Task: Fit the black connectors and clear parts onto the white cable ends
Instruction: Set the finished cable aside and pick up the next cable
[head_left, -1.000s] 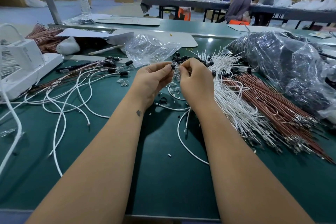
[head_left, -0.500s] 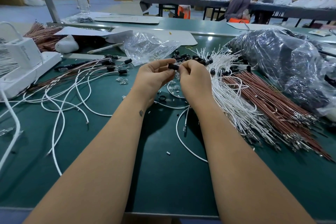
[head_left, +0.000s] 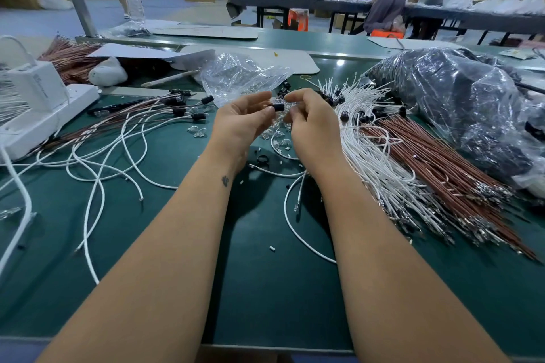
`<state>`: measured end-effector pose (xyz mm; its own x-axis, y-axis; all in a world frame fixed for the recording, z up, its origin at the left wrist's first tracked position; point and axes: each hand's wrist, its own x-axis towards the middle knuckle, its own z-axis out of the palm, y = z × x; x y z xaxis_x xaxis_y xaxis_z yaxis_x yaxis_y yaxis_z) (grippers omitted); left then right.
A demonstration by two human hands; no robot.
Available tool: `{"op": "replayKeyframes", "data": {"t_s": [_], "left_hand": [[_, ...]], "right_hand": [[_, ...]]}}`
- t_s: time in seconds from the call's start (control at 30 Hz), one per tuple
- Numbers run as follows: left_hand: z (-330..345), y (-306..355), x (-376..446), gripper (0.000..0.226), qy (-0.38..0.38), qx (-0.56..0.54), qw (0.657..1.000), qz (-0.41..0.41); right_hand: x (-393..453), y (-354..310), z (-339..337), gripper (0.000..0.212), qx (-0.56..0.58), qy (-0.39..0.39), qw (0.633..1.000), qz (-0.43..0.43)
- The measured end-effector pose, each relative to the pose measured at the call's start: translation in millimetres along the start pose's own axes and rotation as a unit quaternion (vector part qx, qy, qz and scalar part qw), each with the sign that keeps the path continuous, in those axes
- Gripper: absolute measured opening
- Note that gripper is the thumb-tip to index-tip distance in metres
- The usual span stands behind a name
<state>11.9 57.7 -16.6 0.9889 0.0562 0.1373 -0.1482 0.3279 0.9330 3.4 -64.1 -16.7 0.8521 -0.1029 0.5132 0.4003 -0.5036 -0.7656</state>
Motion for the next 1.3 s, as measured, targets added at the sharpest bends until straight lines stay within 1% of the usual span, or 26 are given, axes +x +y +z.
{"op": "replayKeyframes", "data": {"t_s": [0.1, 0.2, 0.27, 0.37, 0.5, 0.57, 0.63, 0.7, 0.73, 0.77, 0.8, 0.87, 0.9, 0.93, 0.97, 1.0, 1.03, 1.07, 1.13, 1.17, 1.23, 1.27, 1.3], "left_hand": [[-3.5, -0.1, 0.5, 0.031, 0.018, 0.021, 0.999, 0.019], [-4.5, 0.6, -0.6, 0.033, 0.003, 0.063, 0.997, 0.037], [-4.1, 0.8, -2.2, 0.032, -0.006, 0.098, 0.994, 0.048], [-3.9, 2.0, -4.5, 0.027, -0.017, 0.108, 0.993, 0.04], [-4.4, 4.8, -4.8, 0.02, -0.007, 0.082, 0.997, 0.006], [-3.1, 6.0, -6.0, 0.018, -0.003, 0.081, 0.997, 0.013], [-2.5, 7.4, -7.5, 0.018, 0.017, 0.1, 0.994, 0.039], [-5.2, 10.8, -7.0, 0.02, 0.057, 0.097, 0.991, 0.07], [-7.8, 13.3, -5.2, 0.021, 0.092, 0.079, 0.989, 0.083], [-11.6, 16.0, -2.5, 0.023, 0.147, 0.057, 0.983, 0.094], [-16.4, 19.4, 0.4, 0.024, 0.217, 0.04, 0.97, 0.104], [-27.1, 24.6, 4.2, 0.028, 0.356, 0.038, 0.926, 0.117], [-30.9, 25.8, 4.9, 0.031, 0.401, 0.056, 0.907, 0.112], [-33.9, 26.1, 5.6, 0.035, 0.428, 0.089, 0.894, 0.1], [-36.4, 24.9, 6.7, 0.041, 0.444, 0.153, 0.879, 0.083], [-37.3, 23.1, 6.3, 0.047, 0.448, 0.247, 0.856, 0.072], [-36.2, 21.4, 4.7, 0.053, 0.43, 0.344, 0.83, 0.088], [-32.3, 19.8, 2.4, 0.056, 0.389, 0.419, 0.81, 0.134], [-18.2, 15.0, -2.5, 0.056, 0.256, 0.497, 0.792, 0.246], [-10.9, 11.3, -3.6, 0.052, 0.183, 0.515, 0.79, 0.277], [-0.5, 3.4, -4.2, 0.041, 0.06, 0.555, 0.779, 0.285], [2.1, -0.1, -3.4, 0.035, 0.025, 0.577, 0.767, 0.279], [2.7, -2.5, -1.9, 0.032, 0.013, 0.595, 0.756, 0.273]], "right_hand": [[-1.2, -0.5, 2.2, 0.03, -0.021, -0.013, 0.999, -0.02], [-2.1, -0.9, 0.1, 0.038, -0.037, -0.013, 0.999, -0.03], [-2.9, -0.8, -1.4, 0.039, -0.057, -0.022, 0.998, -0.027], [-2.8, -2.7, -0.8, 0.034, -0.084, -0.046, 0.995, -0.027], [-2.9, -8.8, -0.8, 0.031, -0.089, -0.055, 0.994, -0.024], [-2.5, -9.8, -1.4, 0.023, -0.1, -0.056, 0.993, -0.029], [-1.1, -9.4, -1.5, 0.018, -0.131, -0.067, 0.988, -0.039], [1.0, -7.0, -3.0, 0.016, -0.183, -0.057, 0.98, -0.047], [2.3, -5.0, -4.8, 0.016, -0.216, -0.039, 0.974, -0.051], [3.6, -2.9, -7.4, 0.016, -0.251, -0.017, 0.966, -0.053], [4.8, -0.7, -10.5, 0.015, -0.282, 0.005, 0.958, -0.052], [6.3, 2.7, -15.3, 0.015, -0.32, 0.037, 0.946, -0.042], [6.5, 3.7, -16.6, 0.015, -0.327, 0.046, 0.943, -0.037], [6.6, 4.1, -17.1, 0.015, -0.327, 0.05, 0.943, -0.033], [6.6, 4.1, -17.1, 0.015, -0.323, 0.05, 0.944, -0.033], [6.4, 3.8, -16.4, 0.015, -0.318, 0.046, 0.946, -0.035], [5.9, 3.1, -15.4, 0.016, -0.316, 0.039, 0.947, -0.04], [5.3, 2.1, -14.1, 0.016, -0.314, 0.03, 0.948, -0.047], [3.8, -1.1, -11.0, 0.015, -0.305, 0.008, 0.95, -0.065], [3.1, -3.3, -9.3, 0.015, -0.299, -0.003, 0.951, -0.075], [1.2, -7.1, -6.9, 0.017, -0.285, -0.022, 0.954, -0.089], [0.6, -8.1, -6.4, 0.018, -0.282, -0.029, 0.954, -0.093], [0.1, -8.0, -6.5, 0.018, -0.283, -0.033, 0.954, -0.093]]}}
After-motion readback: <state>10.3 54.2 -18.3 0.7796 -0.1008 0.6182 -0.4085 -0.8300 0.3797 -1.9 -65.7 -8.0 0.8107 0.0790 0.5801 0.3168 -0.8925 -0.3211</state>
